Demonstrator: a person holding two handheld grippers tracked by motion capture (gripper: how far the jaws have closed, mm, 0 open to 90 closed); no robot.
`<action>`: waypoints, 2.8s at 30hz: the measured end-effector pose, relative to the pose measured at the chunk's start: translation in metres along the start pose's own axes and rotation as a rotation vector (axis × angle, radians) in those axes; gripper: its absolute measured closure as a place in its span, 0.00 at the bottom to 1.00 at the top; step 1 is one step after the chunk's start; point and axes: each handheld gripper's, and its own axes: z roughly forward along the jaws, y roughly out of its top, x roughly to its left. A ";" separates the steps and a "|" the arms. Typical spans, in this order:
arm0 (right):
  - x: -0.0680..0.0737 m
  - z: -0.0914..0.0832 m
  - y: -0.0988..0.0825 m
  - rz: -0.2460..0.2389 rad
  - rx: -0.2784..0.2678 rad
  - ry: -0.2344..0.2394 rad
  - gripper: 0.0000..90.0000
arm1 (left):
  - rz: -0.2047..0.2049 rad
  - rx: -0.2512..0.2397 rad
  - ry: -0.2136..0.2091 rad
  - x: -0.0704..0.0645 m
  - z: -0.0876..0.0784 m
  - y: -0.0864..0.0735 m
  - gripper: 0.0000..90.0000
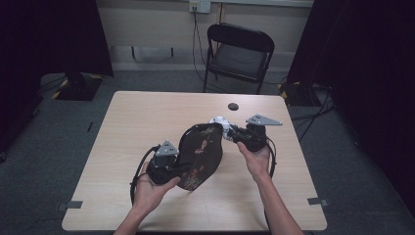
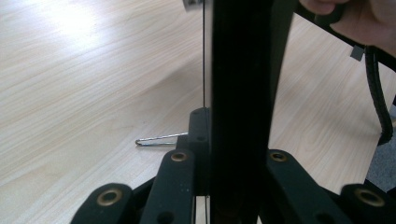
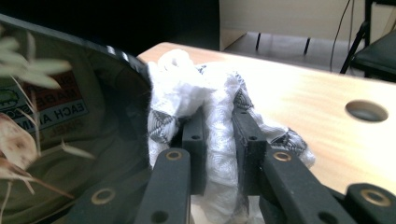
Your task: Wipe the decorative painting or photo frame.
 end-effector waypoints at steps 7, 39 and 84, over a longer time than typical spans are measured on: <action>-0.003 0.008 -0.019 0.014 0.047 0.031 0.87 | 0.000 -0.001 -0.001 0.001 0.000 0.000 0.90; -0.010 0.019 -0.060 -0.010 0.165 0.006 0.87 | 0.007 0.009 0.003 0.000 0.000 0.001 0.90; 0.002 0.020 -0.106 -0.117 0.273 0.015 0.85 | 0.002 0.010 0.003 0.003 -0.003 -0.001 0.89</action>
